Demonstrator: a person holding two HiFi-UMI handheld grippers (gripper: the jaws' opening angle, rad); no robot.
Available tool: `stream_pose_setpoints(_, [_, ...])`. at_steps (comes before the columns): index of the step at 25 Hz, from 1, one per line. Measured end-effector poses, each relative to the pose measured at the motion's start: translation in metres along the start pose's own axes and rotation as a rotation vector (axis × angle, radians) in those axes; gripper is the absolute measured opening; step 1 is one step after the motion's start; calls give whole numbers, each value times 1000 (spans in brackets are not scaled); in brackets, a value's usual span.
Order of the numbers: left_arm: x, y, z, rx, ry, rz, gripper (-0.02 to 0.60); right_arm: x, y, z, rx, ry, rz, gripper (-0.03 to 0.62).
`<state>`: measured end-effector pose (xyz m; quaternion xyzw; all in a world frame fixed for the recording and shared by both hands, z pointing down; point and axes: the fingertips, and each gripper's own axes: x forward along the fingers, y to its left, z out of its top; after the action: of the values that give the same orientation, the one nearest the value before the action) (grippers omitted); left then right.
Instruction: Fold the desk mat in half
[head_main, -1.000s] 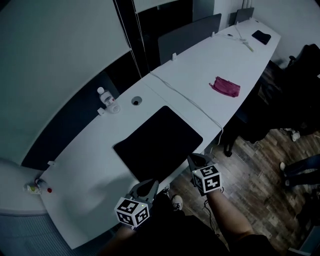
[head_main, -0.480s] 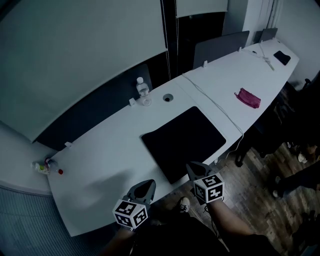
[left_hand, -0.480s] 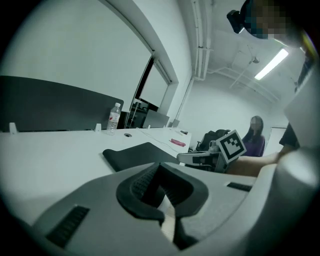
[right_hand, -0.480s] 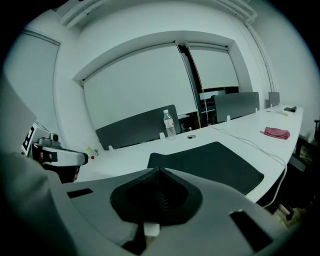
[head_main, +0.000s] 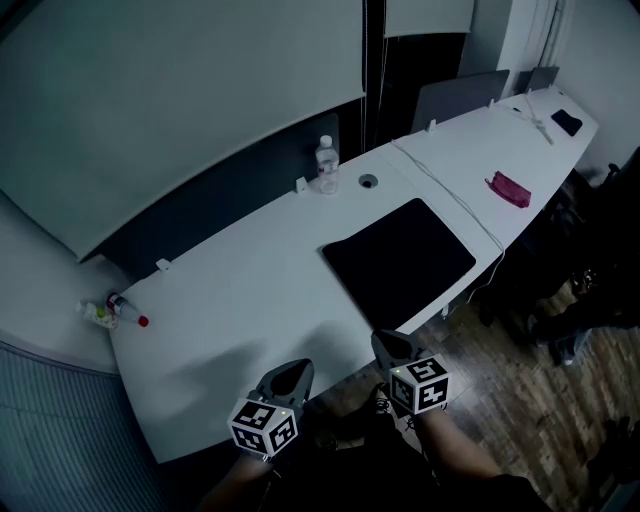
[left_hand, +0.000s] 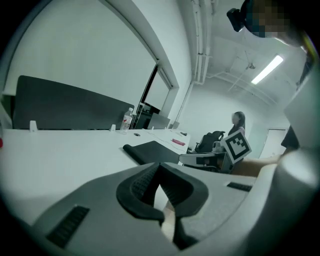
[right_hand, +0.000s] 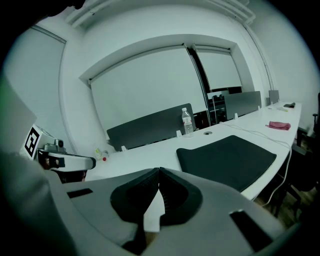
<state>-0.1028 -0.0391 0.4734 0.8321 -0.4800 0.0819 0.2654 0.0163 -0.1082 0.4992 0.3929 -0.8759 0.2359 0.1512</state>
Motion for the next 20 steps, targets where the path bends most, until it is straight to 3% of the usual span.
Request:
stream_pose_setpoints(9, [-51,10,-24,-2,-9,-21,6,-19,68,-22,4,-27,4,23])
stream_pose_setpoints(20, [-83,4,-53,-1,2,-52,6,-38,117,-62,9,-10,22,23])
